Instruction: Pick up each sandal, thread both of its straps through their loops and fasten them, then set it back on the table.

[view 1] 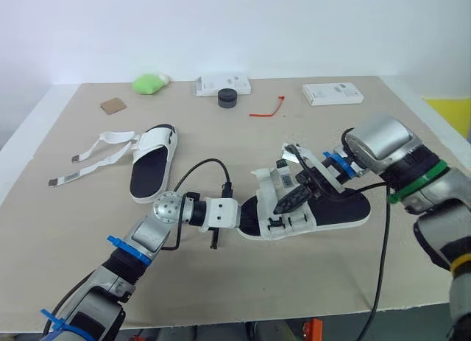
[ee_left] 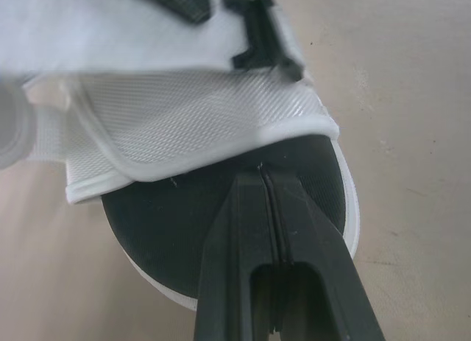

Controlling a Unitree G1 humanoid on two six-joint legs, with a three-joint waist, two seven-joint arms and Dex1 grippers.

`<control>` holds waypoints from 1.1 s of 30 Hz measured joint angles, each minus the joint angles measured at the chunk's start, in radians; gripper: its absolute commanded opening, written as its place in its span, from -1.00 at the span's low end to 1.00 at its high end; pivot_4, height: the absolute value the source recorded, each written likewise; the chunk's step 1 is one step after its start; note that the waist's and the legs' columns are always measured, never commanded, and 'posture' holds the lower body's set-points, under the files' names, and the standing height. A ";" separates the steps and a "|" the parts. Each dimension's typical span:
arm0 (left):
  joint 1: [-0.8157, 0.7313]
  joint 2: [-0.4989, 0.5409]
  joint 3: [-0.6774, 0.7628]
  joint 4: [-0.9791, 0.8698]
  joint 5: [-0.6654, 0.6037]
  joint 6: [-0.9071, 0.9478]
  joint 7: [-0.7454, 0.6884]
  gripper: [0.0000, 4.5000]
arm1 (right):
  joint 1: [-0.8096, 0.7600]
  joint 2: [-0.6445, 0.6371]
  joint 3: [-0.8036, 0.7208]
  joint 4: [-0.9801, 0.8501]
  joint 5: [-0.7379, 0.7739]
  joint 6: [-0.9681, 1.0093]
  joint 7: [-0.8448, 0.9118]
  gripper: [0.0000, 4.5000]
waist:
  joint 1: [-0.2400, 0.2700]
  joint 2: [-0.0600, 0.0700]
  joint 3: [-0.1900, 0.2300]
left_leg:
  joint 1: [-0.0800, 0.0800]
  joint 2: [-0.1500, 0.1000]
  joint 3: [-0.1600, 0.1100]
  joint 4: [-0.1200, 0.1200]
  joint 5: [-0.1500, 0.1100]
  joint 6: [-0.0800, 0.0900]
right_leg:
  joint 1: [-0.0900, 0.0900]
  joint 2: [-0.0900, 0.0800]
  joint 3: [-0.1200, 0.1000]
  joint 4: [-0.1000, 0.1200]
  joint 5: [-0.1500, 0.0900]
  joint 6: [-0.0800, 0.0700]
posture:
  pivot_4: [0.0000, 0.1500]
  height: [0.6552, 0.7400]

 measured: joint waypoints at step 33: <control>-0.001 0.001 -0.001 0.008 0.003 0.002 0.013 -1.00 | 0.119 -0.042 -0.081 -0.157 0.100 0.078 -0.087 -0.97 | -0.001 -0.001 -0.002 | 0.008 0.000 -0.003 0.001 0.000 0.000 | 0.007 0.001 -0.003 0.004 -0.005 0.003 | 1.00 1.00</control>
